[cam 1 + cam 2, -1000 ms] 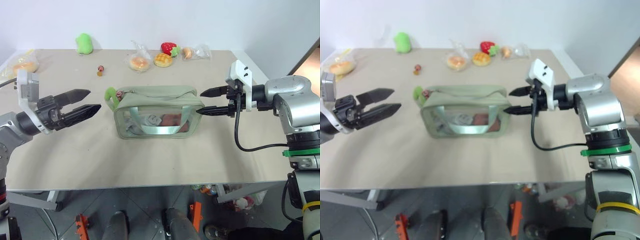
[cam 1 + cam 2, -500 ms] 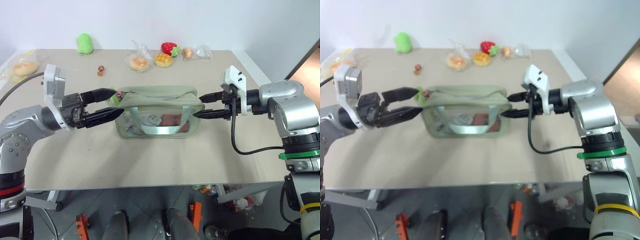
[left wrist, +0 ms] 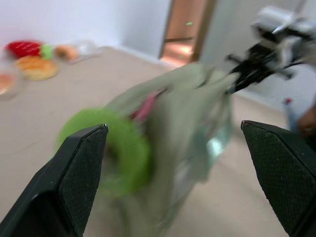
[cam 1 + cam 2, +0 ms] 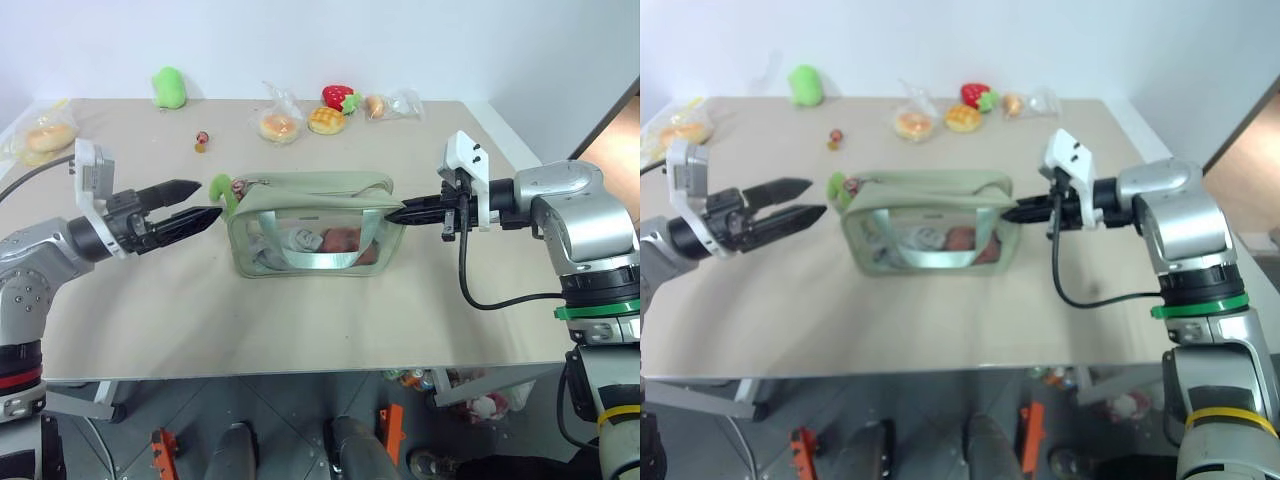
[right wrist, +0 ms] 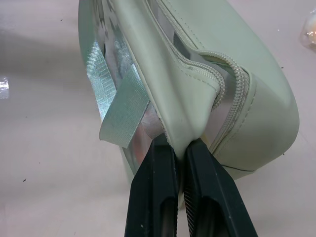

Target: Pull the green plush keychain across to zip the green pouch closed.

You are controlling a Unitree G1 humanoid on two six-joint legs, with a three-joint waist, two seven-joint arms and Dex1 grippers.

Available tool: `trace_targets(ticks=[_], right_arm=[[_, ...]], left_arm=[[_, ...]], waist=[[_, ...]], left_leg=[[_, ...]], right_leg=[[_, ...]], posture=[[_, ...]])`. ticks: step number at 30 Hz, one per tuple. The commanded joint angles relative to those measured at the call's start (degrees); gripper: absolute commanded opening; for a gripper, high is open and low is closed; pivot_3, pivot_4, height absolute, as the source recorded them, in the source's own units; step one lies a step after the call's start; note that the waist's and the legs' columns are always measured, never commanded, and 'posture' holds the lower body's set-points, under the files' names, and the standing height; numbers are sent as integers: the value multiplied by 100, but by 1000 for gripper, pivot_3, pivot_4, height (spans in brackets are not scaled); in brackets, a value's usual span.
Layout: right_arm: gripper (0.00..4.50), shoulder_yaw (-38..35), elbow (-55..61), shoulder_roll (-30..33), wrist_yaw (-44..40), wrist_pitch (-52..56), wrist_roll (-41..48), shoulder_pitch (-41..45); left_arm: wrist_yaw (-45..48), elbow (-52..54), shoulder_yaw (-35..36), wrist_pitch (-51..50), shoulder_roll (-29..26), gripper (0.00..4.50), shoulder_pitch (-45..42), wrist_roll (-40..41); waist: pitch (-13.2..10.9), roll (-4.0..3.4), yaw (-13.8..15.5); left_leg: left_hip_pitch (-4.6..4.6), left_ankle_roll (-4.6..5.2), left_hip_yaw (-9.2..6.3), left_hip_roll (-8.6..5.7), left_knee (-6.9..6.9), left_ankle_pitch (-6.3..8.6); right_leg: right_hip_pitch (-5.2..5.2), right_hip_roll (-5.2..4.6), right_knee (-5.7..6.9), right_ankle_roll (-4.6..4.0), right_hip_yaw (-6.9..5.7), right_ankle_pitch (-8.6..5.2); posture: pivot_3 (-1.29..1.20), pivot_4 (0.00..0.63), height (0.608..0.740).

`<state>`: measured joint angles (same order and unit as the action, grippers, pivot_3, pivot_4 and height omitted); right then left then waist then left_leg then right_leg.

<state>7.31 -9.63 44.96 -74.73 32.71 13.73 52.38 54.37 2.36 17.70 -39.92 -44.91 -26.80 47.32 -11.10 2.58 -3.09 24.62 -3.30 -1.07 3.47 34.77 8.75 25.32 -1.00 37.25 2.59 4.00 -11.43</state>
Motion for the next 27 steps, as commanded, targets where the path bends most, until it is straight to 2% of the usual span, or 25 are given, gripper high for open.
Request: trace_targets(ticks=[1, 11, 21, 27], right_arm=[[42, -4, 190, -3, 36, 61, 46, 53], [42, -22, 298, 33, 62, 72, 40, -43], [42, -28, 373, 65, 100, 88, 51, -130], [42, -53, 416, 83, 123, 108, 72, -167]], left_arm=[[-87, -60, -93, 99, 34, 4500, 26, -244], [-124, -300, -248, 217, 285, 4500, -222, -559], [-268, -837, 138, 246, 252, 4500, -446, -550], [-401, -1042, -123, 299, 507, 4500, -692, -705]], waist=[[0, 0, 2], [1, 1, -8], [0, 1, -28], [1, 1, -25]], left_leg=[[0, 0, -1, 0, 0, 0], [0, 0, 0, 0, 1, 0], [-1, 0, -1, 0, 1, 0], [-1, 0, 0, 0, 4, 0]], right_leg=[[0, 0, 0, -1, 0, 0], [0, 0, 1, 3, 2, 3], [0, 2, 2, 3, 2, 4], [-2, 2, 2, 4, 3, 5]], posture=[[0, 150, 740], [0, 150, 740], [0, 150, 740], [0, 150, 740]])
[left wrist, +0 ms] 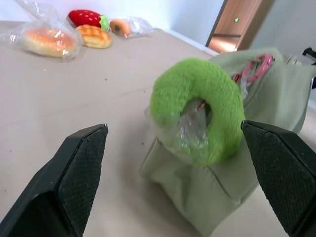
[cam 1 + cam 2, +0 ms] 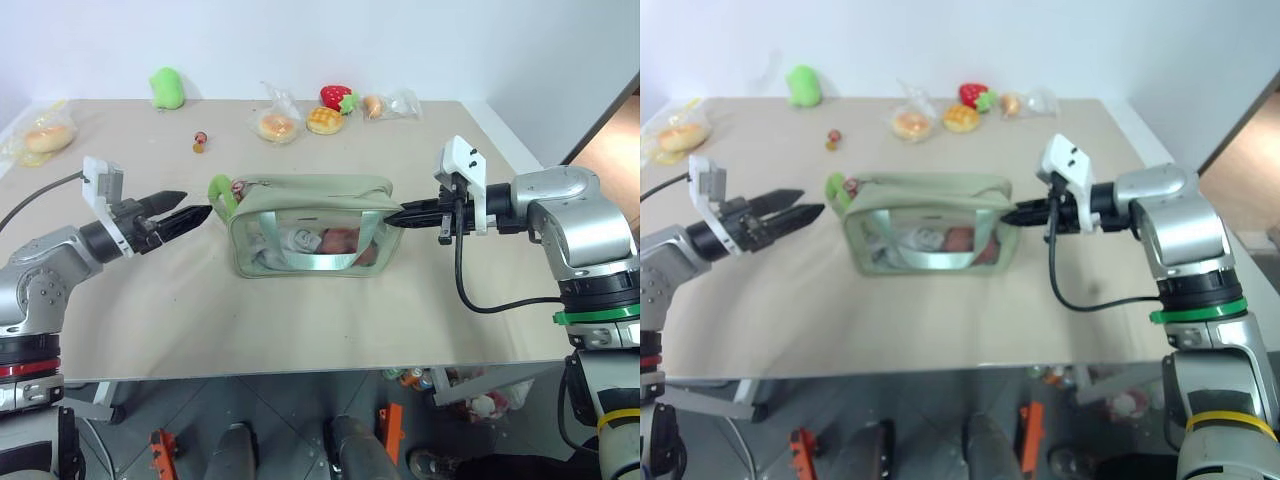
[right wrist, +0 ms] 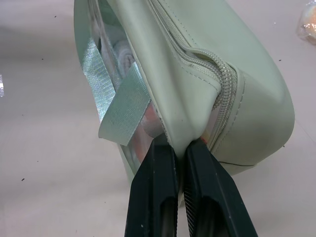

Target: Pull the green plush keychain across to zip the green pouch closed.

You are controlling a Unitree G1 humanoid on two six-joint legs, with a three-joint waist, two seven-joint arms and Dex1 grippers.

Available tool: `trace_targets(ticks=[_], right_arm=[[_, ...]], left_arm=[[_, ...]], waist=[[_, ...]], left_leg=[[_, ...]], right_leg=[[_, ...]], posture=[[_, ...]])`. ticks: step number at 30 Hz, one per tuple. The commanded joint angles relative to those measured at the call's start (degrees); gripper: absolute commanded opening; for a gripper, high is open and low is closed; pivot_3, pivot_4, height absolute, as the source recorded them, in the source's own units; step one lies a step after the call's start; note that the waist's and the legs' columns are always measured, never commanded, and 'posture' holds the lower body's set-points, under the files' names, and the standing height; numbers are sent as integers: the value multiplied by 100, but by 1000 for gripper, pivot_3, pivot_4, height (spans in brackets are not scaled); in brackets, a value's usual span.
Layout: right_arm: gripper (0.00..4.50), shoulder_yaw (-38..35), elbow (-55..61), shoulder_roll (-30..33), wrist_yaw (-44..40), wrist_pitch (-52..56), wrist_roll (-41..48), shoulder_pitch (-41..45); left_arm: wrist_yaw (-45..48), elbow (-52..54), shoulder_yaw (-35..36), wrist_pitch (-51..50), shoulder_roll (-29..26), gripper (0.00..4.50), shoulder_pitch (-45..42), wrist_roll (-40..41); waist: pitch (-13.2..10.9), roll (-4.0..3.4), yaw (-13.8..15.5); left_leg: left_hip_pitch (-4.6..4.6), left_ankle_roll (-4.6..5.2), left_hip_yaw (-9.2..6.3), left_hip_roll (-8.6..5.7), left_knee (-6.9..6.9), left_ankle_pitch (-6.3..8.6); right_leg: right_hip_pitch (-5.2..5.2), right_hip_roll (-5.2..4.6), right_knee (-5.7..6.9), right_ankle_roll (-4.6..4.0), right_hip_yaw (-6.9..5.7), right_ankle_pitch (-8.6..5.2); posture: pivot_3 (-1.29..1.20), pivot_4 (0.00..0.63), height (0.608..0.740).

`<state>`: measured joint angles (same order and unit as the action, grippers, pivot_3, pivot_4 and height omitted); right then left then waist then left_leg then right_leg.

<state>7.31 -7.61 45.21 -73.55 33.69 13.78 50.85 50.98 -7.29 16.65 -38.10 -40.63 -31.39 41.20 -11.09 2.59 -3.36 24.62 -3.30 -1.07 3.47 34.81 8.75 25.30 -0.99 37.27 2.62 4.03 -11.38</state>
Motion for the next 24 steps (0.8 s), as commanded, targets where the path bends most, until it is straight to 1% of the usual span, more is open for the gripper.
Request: trace_targets(ticks=[1, 8, 12, 14, 15, 16, 17, 19, 20, 21, 23, 24], right_arm=[[42, -59, 235, 63, 13, 21, 73, -27], [42, -124, 364, 108, 95, 107, 137, -132], [42, -145, 443, 130, 137, 157, 176, -177], [0, -163, 462, 136, 155, 183, 201, -184], [0, -168, 472, 138, 166, 196, 212, -185], [0, -169, 484, 139, 176, 205, 219, -187], [0, -168, 494, 140, 184, 212, 225, -189], [0, -163, 499, 140, 198, 214, 238, -194], [0, -157, 499, 136, 207, 211, 242, -195], [0, -147, 487, 124, 219, 203, 243, -192], [0, -133, 468, 105, 229, 183, 247, -187], [0, -125, 455, 86, 240, 173, 248, -181]], left_arm=[[-77, -151, -64, 126, 120, 4500, -294, -140], [-156, -809, -332, 216, 335, 4500, -785, -524], [-92, -893, -385, 206, 382, 4500, -861, -607], [-111, -950, -427, 200, 414, 3974, -898, -663], [-79, -961, -435, 184, 421, 3781, -906, -656], [-42, -944, -436, 165, 427, 3439, -902, -636], [-11, -899, -436, 141, 433, 2988, -887, -609], [66, -823, -449, 75, 426, 2340, -859, -567], [118, -777, -456, 61, 413, 1913, -835, -552], [153, -731, -454, 27, 402, 1721, -811, -533], [185, -662, -443, -21, 396, 900, -776, -522], [196, -625, -437, -44, 394, 565, -754, -521]], waist=[[0, 1, 6], [1, 0, -4], [1, 0, -6], [1, 0, -4], [1, 0, -2], [1, 0, -3], [1, 0, -4], [1, 0, -4], [1, 0, -4], [1, 0, -4], [1, 0, -5], [1, 0, -4]], left_leg=[[-1, 0, -1, 0, 0, 0], [0, 1, -2, 0, 2, 0], [0, 0, -2, 0, 1, 0], [0, 0, -2, 0, 1, 0], [1, 0, -2, 0, 1, 0], [1, 0, -2, 0, 2, 0], [1, 0, -1, 0, 2, 0], [0, 0, -2, 0, 2, 0], [-1, 0, -2, 0, 2, 0], [-1, 0, -2, 0, 2, 0], [0, 0, -2, 0, 2, 0], [0, 0, -1, 0, 2, 0]], right_leg=[[-2, 0, 0, 0, 0, 0], [-2, 2, 1, 14, 0, 10], [-1, 2, 1, 15, 1, 10], [-1, 2, 1, 15, 1, 10], [-1, 2, 1, 16, 1, 10], [-1, 2, 1, 15, 1, 10], [-1, 2, 1, 15, 2, 10], [-1, 2, 1, 13, 2, 9], [-1, 2, 1, 13, 2, 9], [-1, 2, 1, 13, 1, 9], [-1, 2, 1, 13, 2, 9], [-2, 2, 1, 13, 2, 9]], posture=[[0, 150, 740], [0, 150, 740], [0, 150, 740], [0, 150, 740], [0, 150, 740], [0, 150, 740], [0, 150, 740], [0, 150, 740], [0, 150, 740], [0, 150, 740], [0, 150, 740], [0, 150, 740]])
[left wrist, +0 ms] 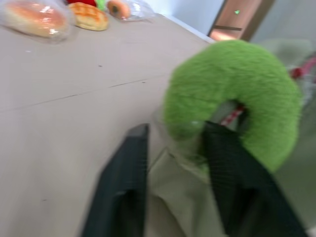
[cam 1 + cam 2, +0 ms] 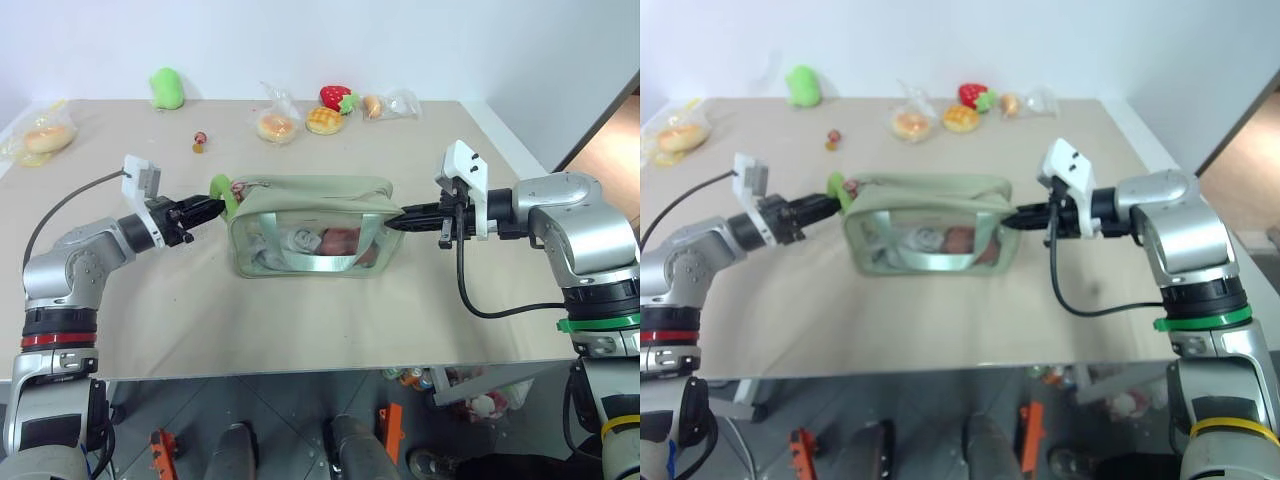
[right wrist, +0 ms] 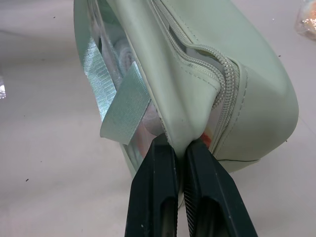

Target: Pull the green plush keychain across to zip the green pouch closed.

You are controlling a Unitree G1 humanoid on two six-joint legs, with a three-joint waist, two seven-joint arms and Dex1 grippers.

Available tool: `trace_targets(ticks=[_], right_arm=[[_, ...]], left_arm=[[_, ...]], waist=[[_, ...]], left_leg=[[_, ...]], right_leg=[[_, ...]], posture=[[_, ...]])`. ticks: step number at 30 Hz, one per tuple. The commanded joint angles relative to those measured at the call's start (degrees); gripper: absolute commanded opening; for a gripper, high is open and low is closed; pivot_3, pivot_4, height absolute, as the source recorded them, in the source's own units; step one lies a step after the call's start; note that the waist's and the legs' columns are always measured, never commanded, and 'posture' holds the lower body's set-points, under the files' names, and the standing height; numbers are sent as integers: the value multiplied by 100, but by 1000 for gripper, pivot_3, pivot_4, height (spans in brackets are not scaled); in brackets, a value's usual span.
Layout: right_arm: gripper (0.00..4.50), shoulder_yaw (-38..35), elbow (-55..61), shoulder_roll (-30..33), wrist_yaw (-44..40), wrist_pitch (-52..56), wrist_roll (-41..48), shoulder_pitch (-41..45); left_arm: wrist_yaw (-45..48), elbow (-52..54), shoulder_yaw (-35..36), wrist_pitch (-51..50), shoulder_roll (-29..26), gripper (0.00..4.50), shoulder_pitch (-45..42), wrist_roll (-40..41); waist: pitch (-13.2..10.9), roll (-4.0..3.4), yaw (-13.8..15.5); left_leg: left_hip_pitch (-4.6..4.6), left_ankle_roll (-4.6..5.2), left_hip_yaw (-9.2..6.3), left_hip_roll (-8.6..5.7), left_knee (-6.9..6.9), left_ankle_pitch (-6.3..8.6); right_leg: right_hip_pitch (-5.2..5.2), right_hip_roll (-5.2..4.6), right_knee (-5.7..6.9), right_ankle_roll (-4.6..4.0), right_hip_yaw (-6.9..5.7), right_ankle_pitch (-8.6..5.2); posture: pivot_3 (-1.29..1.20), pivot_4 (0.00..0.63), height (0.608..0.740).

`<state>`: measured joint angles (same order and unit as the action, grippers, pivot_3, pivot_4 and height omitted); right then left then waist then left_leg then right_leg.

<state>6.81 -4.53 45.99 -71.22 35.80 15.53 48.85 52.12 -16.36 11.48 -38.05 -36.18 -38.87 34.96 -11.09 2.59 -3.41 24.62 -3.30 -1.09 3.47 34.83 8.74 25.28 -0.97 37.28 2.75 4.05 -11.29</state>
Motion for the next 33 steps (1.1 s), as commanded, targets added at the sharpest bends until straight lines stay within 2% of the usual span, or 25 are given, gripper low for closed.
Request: trace_targets(ticks=[1, 2, 11, 19, 29, 33], right_arm=[[0, -68, 139, -10, 18, -41, 74, 28], [0, -60, 141, -25, 22, -47, 78, 32], [0, -26, 84, -100, 48, -93, 61, 45], [0, -37, 67, -105, 72, -110, 55, 37], [0, -103, 180, -52, 142, -27, 78, -44], [0, -105, 188, -46, 174, -15, 91, -50]], left_arm=[[97, 317, 82, -67, -56, 249, 17, 105], [117, 357, 85, -79, -65, 12, 41, 103], [33, 393, 186, 68, -57, 12, -24, 14], [-97, 473, 162, 560, 34, 12, -782, -54], [861, 1465, -785, 675, -38, 12, -1310, -183], [1201, 1495, -1263, 939, -129, 12, -1564, -610]], waist=[[0, 0, 0], [0, 0, 0], [0, 0, -2], [0, 0, -1], [0, 0, 2], [0, 0, 0]], left_leg=[[0, 0, 0, 0, 0, 0], [0, 0, 0, 0, 0, 0], [-1, 0, 0, 0, 1, 0], [0, 0, -1, 0, 4, 0], [2, 0, -2, 0, 5, 0], [0, 0, 0, 0, 6, 0]], right_leg=[[0, 0, 0, 1, 0, 1], [0, 0, 0, 1, 0, 1], [0, 1, 0, 0, 0, 1], [-1, 2, 0, -1, 0, 3], [-2, 2, 0, 16, 3, 9], [-2, 3, 0, -1, 5, 1]], posture=[[0, 150, 740], [0, 150, 740], [0, 150, 740], [0, 150, 740], [0, 150, 740], [0, 150, 740]])
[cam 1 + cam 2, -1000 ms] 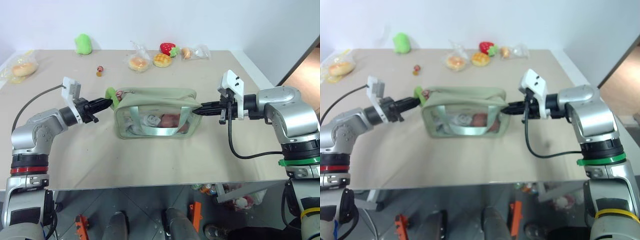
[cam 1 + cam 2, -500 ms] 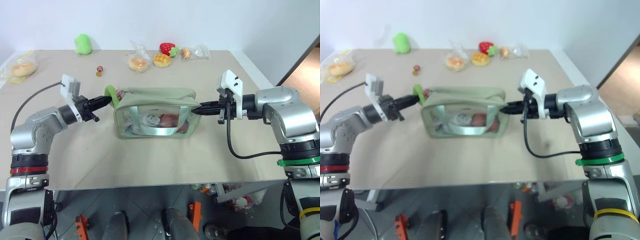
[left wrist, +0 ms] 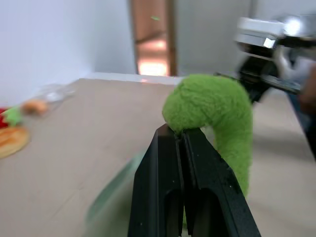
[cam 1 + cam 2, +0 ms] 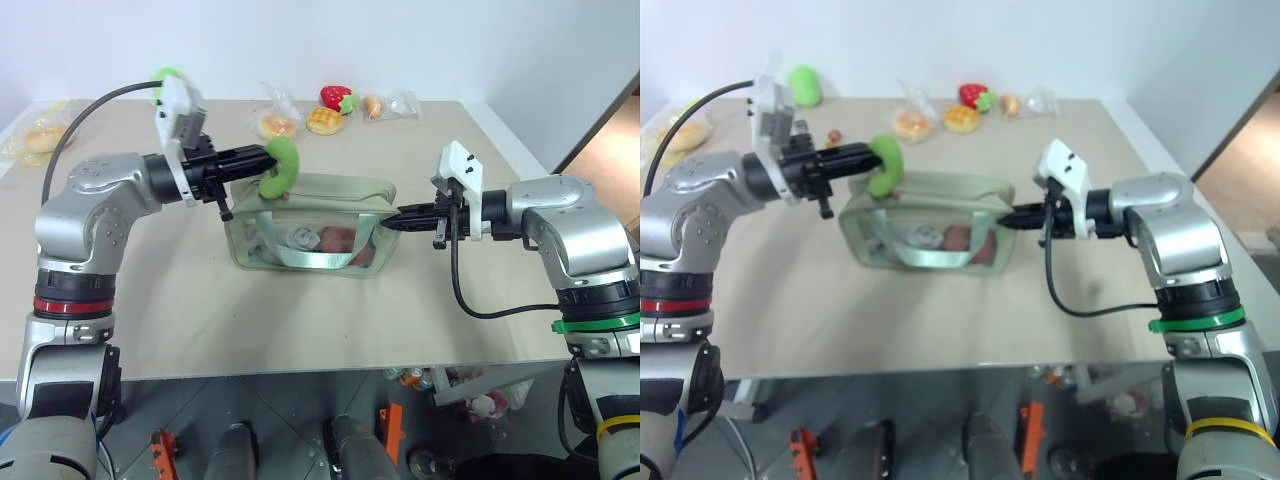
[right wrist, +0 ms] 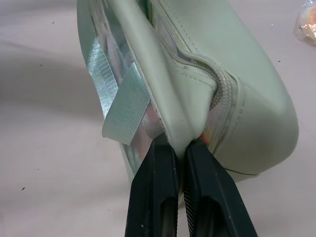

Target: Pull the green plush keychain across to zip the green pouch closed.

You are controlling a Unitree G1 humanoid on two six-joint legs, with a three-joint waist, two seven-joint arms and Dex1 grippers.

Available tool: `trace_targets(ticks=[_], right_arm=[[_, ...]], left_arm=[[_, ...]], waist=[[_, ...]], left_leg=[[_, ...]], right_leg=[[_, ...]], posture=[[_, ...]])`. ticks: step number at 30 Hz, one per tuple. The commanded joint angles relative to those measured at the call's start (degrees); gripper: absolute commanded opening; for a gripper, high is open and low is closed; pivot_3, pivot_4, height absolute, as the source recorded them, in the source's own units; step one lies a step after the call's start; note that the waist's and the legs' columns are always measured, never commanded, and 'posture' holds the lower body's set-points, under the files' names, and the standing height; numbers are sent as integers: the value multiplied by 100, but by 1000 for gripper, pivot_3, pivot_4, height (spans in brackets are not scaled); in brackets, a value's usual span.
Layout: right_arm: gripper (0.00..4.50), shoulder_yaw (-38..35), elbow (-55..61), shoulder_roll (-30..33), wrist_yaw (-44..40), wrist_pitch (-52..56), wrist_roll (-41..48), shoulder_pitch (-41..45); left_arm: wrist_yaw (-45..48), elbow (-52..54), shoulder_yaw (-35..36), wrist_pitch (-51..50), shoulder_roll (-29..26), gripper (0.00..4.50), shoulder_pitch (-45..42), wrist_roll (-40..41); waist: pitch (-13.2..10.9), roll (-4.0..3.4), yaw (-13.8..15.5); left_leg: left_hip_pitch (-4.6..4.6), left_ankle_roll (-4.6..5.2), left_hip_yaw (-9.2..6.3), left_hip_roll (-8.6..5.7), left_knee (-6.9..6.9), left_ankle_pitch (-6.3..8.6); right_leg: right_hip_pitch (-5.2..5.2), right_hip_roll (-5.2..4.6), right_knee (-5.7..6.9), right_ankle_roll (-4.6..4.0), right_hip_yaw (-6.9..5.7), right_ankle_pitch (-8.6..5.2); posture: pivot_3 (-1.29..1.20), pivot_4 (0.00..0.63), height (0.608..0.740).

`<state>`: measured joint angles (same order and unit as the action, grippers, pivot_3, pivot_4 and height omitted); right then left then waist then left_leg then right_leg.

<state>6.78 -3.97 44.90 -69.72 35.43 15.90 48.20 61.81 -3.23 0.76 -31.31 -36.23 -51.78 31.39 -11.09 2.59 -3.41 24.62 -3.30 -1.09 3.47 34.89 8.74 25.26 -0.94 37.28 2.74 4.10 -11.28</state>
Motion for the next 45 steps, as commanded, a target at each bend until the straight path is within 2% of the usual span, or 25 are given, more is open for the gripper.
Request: trace_targets(ticks=[1, 6, 9, 19, 20, 25, 30, 36, 45], right_arm=[[0, -101, 134, 64, 31, 25, 58, 12], [0, -92, 158, 50, 73, 42, 62, -2], [0, -102, 171, 45, 103, 51, 65, -12], [0, -118, 202, 55, 167, 64, 120, -32], [0, -100, 182, 47, 164, 41, 108, -21], [0, -54, 137, -5, 144, 4, 105, 18], [0, -26, 62, -55, 145, -52, 73, 34], [0, -17, 7, -82, 132, -87, 59, 50], [0, -33, 63, -68, 138, -67, 76, 16]], left_arm=[[303, 154, -325, 376, -149, 12, -351, -402], [253, -256, -512, 743, -24, 12, -741, -873], [110, -608, -435, 817, 60, 807, -889, -1026], [138, -702, -167, 699, -10, 4344, -892, -915], [141, -643, -65, 671, -56, 4469, -870, -843], [91, -298, 789, 193, -372, 4469, -628, -134], [412, 110, 1424, -586, -862, 4469, 263, 699], [459, 225, 1424, -589, -1123, 4469, 1296, 612], [225, 35, 1129, -617, -754, 4469, 1576, 537]], waist=[[0, 0, 1], [0, 0, 2], [0, 0, 2], [0, -1, 0], [0, -1, 0], [0, -1, -13], [1, -3, -74], [1, -1, -83], [2, -1, -80]], left_leg=[[-1, 0, 0, 0, 0, 0], [3, 2, 1, 0, 8, -1], [2, 2, 1, 0, 9, -1], [3, 3, 1, 0, 9, -1], [3, 3, 0, 0, 9, -1], [3, 3, 0, 1, 8, -1], [0, 3, 0, 1, 2, 0], [2, 4, -2, 0, 11, -1], [2, 6, -3, 1, 12, -3]], right_leg=[[0, 1, 0, -2, 0, 0], [-2, 1, 0, -2, 4, 1], [-1, 1, 0, -2, 4, 1], [-1, 2, 0, 3, 5, 2], [-1, 2, 0, 3, 5, 2], [1, 3, 1, 4, 5, 4], [0, 2, 1, 17, 5, 6], [-4, 1, 3, -3, 4, -2], [-4, 2, 3, -7, 3, 1]], posture=[[0, 150, 740], [0, 150, 740], [0, 150, 740], [0, 150, 740], [0, 150, 740], [0, 150, 740], [0, 150, 740], [0, 150, 740], [0, 150, 740]])
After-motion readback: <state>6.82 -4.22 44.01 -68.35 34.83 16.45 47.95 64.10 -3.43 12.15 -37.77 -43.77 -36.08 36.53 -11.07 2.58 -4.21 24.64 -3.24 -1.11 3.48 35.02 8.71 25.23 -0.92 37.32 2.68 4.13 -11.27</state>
